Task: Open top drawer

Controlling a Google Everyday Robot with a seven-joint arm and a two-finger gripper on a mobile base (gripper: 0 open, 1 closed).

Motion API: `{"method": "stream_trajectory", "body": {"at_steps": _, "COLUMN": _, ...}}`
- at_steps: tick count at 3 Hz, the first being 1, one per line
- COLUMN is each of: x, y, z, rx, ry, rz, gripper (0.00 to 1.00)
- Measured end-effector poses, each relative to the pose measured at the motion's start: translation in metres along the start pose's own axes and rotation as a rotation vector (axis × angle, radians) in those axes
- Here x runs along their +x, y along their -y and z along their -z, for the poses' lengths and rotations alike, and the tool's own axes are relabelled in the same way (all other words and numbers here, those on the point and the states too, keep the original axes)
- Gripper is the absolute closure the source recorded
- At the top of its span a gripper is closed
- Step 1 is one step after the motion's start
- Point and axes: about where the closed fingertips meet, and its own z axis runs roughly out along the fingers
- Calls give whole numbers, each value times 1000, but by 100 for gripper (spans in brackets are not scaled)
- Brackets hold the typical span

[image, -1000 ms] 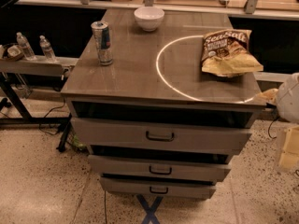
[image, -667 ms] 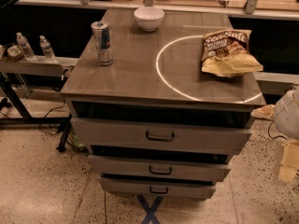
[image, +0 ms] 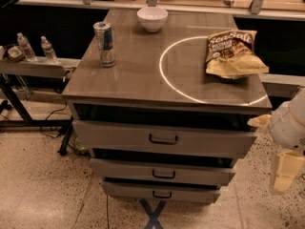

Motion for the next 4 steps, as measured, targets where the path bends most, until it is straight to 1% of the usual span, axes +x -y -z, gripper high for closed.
{"method": "stream_trajectory", "body": {"at_steps": 1, "x": -11, "y": -2, "z": -29, "rx": -1, "ry": 41, "rz": 35, "gripper": 0}}
{"method": "stream_trajectory", "body": {"at_steps": 2, "x": -24, "y": 2, "z": -54, "rx": 15, "ry": 83, "rz": 78, "gripper": 0}}
{"method": "stream_trajectory", "body": {"at_steps": 3, "x": -45, "y": 20, "z": -78, "rx": 50, "ry": 137, "rz": 128, "gripper": 0}}
{"method": "stream_trajectory", "body": {"at_steps": 4, "x": -59, "y": 34, "z": -88, "rx": 76, "ry": 168, "rz": 152, "gripper": 0}}
